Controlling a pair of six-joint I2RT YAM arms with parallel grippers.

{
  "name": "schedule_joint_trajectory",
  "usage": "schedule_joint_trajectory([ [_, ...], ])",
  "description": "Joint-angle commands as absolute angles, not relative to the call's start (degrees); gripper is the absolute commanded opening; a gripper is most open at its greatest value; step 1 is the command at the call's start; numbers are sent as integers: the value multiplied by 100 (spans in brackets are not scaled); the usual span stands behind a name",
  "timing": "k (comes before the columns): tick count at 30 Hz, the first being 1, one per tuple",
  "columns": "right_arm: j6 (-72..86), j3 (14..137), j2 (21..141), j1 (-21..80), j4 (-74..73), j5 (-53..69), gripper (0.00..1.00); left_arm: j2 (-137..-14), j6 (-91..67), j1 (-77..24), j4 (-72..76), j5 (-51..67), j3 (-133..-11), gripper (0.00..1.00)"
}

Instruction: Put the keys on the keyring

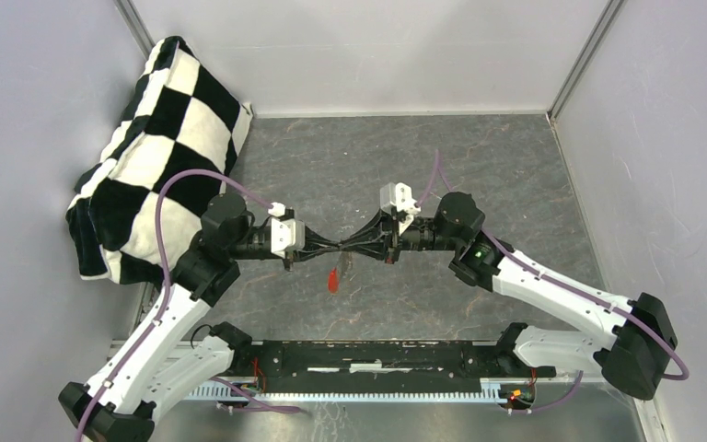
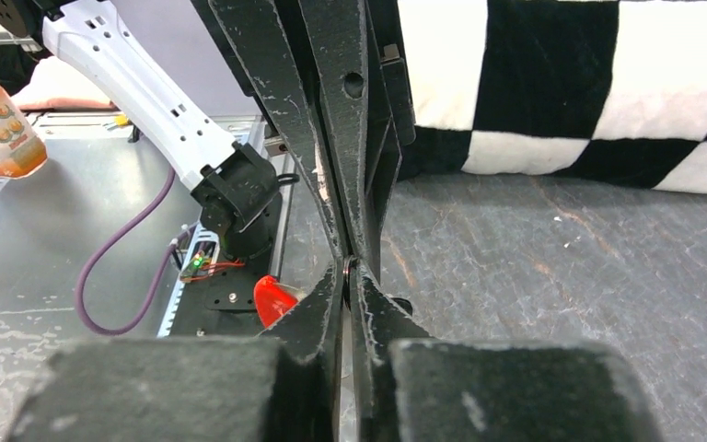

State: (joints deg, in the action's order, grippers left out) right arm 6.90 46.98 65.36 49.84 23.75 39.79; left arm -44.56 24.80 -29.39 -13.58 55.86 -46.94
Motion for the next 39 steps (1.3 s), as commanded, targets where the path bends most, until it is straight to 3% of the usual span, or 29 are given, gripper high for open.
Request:
schedule_joint_trajectory([
  [1,152,5389,6478,4984,1691,4116,17,-4496,2536,-2962,-1429,5610,-4928,2],
  [2,-203,5636,6477,4975,1075,4115,25,-4506,2646,-2962,-1564,5541,-4942,2],
  [3,-643,6028,6525,4947,275,4141,42,-4522,2774,-2962,-1769,5489,-4959,2],
  [4,-1058,6407,6588,4925,-466,4222,53,-4544,2849,-2962,-1888,5473,-4986,2],
  [6,-1905,7359,6873,4896,-2000,4361,62,-4588,3121,-2966,-2259,5531,-5045,2],
  [9,-2169,7730,7023,4900,-2561,4242,62,-4688,3460,-2962,-2622,5592,-5133,2],
  [17,-2450,8561,7786,5005,-3728,4136,48,-5045,4358,-2964,-3476,5634,-5535,2],
  [34,-2520,8614,8271,5503,-3694,3525,26,-5253,5117,-2962,-4157,5581,-5895,2],
  [39,-2492,8622,8279,5509,-3734,3385,27,-5256,5128,-2966,-4158,5598,-5923,2],
])
